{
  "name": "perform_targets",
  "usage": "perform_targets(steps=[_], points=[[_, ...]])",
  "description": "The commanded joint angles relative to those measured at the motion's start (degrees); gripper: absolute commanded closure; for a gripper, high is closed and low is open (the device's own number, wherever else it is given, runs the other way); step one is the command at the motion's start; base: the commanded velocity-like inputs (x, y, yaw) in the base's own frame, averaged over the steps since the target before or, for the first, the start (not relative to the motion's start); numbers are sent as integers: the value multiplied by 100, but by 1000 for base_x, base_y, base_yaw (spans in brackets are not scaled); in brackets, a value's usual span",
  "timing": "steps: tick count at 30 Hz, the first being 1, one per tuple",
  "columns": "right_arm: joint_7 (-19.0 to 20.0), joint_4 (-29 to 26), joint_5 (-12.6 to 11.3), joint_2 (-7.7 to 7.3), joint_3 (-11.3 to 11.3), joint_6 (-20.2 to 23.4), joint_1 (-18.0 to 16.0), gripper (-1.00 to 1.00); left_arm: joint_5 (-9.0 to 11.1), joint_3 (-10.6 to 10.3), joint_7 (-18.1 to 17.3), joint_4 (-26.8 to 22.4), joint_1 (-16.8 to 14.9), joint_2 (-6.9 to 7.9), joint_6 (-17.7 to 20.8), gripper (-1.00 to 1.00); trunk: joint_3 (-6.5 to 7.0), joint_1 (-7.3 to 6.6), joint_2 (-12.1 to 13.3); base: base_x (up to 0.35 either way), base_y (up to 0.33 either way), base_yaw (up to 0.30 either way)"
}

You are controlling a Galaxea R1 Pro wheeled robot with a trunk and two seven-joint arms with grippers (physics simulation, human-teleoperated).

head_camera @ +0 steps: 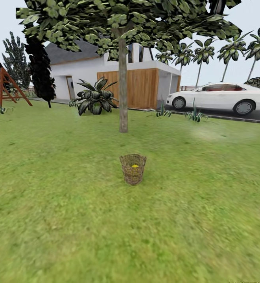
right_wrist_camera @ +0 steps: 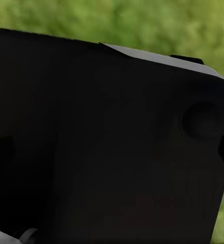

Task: Take the three Easter eggs out of the wicker basket on the lawn in the garden, then place them on the lawn next to a single tree (choose any tree) so that all three eggs are next to the same tree and none are left in the basket.

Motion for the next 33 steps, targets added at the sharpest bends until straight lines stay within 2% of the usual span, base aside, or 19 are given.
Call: perform_targets(steps=[1, 10, 23, 33], points=[[-2, -10, 39, 1, -14, -5, 3, -100, 3, 4, -3, 4, -3, 0, -17, -100, -4, 2, -2, 237, 264, -265], [-2, -10, 38, 1, -11, -5, 3, -100, 3, 4, -3, 4, -3, 2, -18, -100, -4, 2, -2, 247, 259, -166], [-2, -26, 67, 14, 47, 10, 3, -100, 3, 2, -3, 4, -3, 0, -18, -100, -4, 2, -2, 265, 230, -16], [-2, 7, 72, 10, 63, 21, 3, -100, 3, -3, -3, 4, -3, -1, -19, -100, -6, 2, -2, 313, 116, -1]])
